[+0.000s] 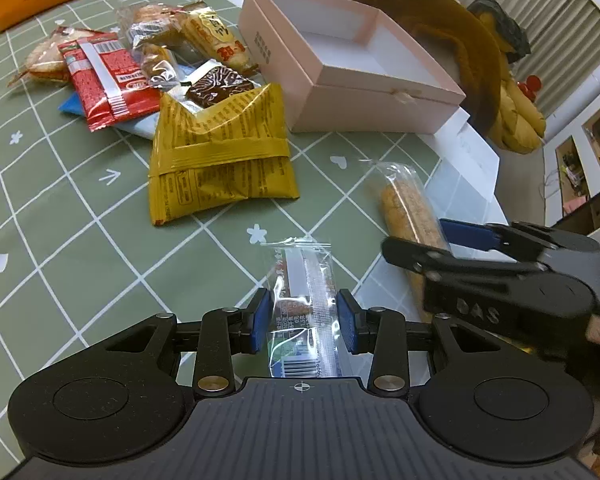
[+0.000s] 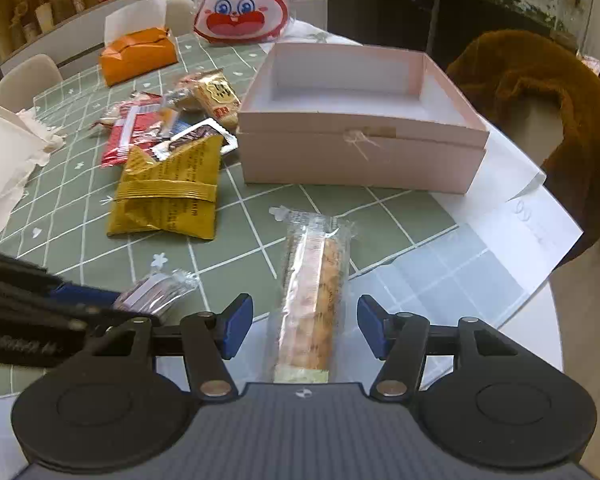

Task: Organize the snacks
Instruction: 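Carry both snacks into the pink box and open both tools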

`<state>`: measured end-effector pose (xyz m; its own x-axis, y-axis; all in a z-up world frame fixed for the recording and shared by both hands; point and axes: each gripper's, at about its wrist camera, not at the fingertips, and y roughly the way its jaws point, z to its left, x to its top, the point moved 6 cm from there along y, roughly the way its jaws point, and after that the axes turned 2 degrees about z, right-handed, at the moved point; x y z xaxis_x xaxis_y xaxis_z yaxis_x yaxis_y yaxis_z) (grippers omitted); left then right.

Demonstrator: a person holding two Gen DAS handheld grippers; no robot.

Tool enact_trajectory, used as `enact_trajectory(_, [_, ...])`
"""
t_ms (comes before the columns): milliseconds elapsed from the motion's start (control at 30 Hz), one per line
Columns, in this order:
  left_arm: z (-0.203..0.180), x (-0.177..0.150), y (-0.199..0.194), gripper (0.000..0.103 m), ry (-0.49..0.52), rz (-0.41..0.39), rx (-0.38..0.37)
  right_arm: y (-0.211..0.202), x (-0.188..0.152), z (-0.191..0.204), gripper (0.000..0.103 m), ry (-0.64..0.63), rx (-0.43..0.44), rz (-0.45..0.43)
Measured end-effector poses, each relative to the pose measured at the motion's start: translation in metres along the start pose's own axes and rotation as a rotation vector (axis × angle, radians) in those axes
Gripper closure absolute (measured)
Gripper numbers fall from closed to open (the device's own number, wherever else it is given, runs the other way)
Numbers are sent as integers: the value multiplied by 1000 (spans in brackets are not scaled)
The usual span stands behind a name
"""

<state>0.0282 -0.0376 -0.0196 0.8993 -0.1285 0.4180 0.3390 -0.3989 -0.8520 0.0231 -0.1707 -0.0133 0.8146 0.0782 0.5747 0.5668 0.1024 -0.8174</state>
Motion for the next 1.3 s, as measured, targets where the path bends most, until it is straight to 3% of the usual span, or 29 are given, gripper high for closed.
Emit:
enact_trajectory(100, [0,-1,-1,62,-2,-1,3,11,4,-8,53,58,16,38])
enact_trajectory(133, [0,-1,-2,62,-2,-3,2,10,5,-9,68,57,11,35])
enact_trajectory(167, [-1,0,-2,62,-3,-7,1,9,4,-8,72,50,18,42])
enact_trajectory(367, [-11,19,-24,62,-2,-86,-54,-22,14,-27,75,141,88,25])
enact_trajectory(500, [-35,71,-64,62,68,-226,-86,-78,54,-43,76,151,108,-108])
enact_trajectory(633, [-63,129,-89,62,172,-347,-74,-131,117,-59,76,129,79,-272])
enact_trajectory(733, [-78,163,-86,62,217,-391,-54,-156,159,-66,76,97,35,-371])
enact_trajectory(833, [-84,187,-74,62,211,-393,-63,-166,191,-73,76,75,-13,-416])
enact_trajectory(933, [-81,212,-55,60,177,-398,-91,-161,216,-81,76,79,-27,-400])
enact_trajectory(1067, [-53,228,-4,61,91,-269,-136,-126,232,-88,76,98,-53,-318])
enact_trajectory(1200, [-16,218,-3,61,29,-276,-151,-69,236,-88,76,134,-32,-193])
enact_trajectory(1300, [10,200,-2,61,31,-243,-95,-23,234,-85,76,153,-1,-95])
